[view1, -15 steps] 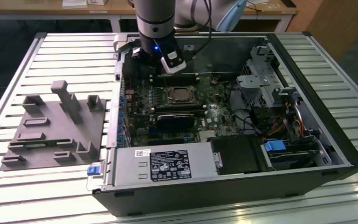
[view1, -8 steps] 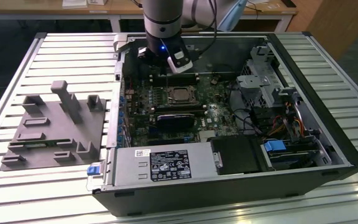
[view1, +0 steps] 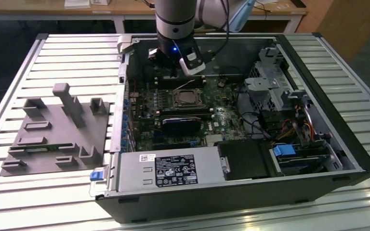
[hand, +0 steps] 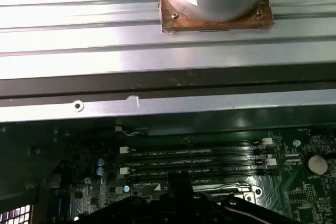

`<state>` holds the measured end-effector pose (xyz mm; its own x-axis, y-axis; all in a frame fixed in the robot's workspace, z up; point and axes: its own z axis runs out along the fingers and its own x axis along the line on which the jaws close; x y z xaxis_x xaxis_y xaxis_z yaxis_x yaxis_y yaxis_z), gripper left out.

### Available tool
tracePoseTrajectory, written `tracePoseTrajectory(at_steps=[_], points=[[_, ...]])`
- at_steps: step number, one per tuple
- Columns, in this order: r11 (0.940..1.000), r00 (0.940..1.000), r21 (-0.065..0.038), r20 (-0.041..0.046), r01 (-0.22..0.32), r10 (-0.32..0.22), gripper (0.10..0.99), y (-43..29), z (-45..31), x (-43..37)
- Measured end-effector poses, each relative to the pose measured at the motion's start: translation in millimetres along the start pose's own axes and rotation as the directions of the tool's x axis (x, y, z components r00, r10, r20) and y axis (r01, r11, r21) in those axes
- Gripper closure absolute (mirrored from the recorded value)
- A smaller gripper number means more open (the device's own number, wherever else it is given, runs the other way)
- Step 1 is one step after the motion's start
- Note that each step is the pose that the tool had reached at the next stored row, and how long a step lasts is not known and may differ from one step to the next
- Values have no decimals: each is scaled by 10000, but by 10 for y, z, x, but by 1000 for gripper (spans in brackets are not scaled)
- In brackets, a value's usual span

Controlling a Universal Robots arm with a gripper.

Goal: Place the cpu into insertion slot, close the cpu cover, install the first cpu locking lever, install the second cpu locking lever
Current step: 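Install the first cpu locking lever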

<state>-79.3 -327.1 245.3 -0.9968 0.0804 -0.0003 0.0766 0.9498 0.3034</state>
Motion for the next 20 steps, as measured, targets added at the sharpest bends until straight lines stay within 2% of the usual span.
tracePoseTrajectory(at_steps=[2, 3, 11, 14, 15, 16, 20], points=[[10000, 10000, -4, 14, 7, -7, 980, 0, 0, -1], [10000, 9999, -31, 96, 35, -34, 980, -1, 1, 0], [9994, 9947, -120, 983, 322, -309, 980, -17, 13, 3], [9991, 9918, -145, 1221, 401, -380, 980, -29, 20, 6], [9990, 9909, -150, 1283, 422, -399, 980, -31, 29, 7], [9990, 9906, -151, 1309, 431, -408, 980, -33, 36, 7], [9992, 9898, -110, 1377, 379, -360, 980, -44, 67, 8]])
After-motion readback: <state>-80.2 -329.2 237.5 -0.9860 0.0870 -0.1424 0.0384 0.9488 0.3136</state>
